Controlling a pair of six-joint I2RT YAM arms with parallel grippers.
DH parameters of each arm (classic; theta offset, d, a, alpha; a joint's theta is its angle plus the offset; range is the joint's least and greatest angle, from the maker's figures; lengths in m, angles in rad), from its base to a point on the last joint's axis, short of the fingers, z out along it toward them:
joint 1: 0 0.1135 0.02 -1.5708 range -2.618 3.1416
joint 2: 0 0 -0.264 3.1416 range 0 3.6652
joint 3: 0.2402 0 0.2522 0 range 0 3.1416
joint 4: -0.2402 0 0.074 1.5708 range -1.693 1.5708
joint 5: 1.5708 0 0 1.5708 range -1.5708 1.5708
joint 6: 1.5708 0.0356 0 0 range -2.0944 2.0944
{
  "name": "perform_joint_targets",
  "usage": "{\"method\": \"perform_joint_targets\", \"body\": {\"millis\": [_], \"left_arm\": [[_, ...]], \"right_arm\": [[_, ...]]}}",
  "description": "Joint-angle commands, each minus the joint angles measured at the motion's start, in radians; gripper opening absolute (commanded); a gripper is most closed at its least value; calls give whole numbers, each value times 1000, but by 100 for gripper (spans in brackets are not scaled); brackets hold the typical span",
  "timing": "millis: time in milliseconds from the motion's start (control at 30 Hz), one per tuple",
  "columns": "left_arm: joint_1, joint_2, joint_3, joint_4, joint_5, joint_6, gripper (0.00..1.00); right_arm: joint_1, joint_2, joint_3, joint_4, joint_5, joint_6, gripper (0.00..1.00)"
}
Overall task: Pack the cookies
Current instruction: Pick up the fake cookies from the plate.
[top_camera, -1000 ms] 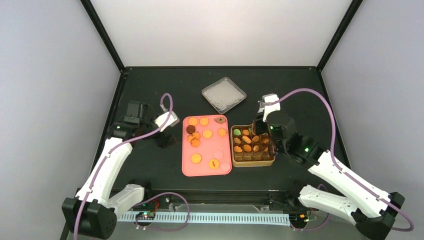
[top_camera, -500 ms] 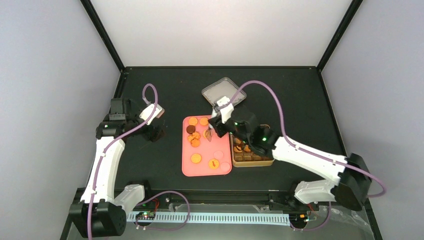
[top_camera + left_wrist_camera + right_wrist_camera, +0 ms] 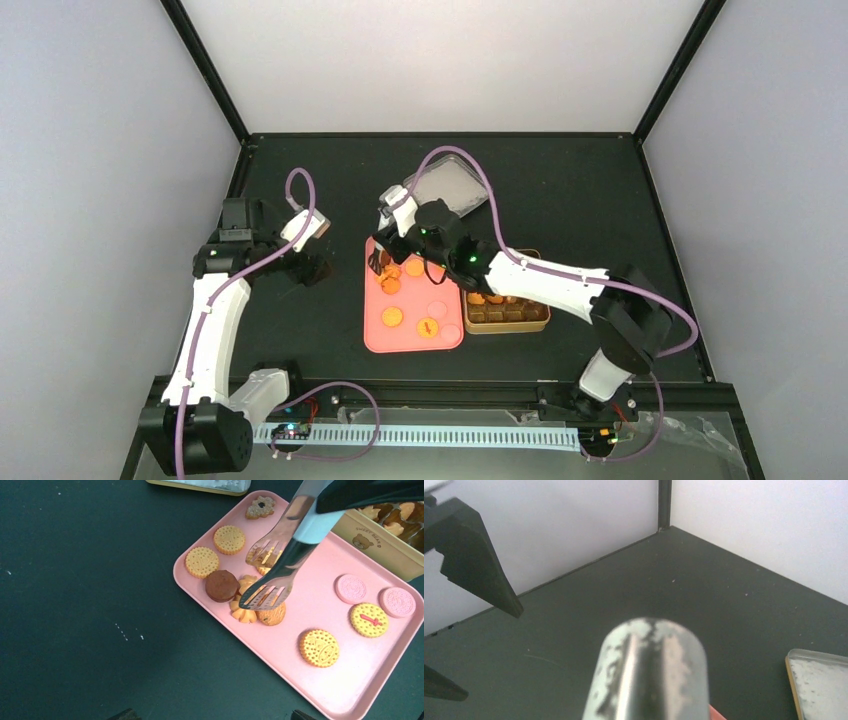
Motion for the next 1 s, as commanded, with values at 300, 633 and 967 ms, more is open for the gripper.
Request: {"method": "perform_joint_targets", "body": {"millis": [300, 633, 967], "left_arm": [[10, -9, -5, -39, 29, 16, 81], [10, -4, 0, -45, 34, 19, 80], [11, -7, 0, -55, 40, 28, 80]], "right_arm": [[29, 47, -12, 38, -9, -40, 41], [60, 26, -79, 25, 15, -20, 41], [68, -9, -115, 6, 45, 4, 38]]}}
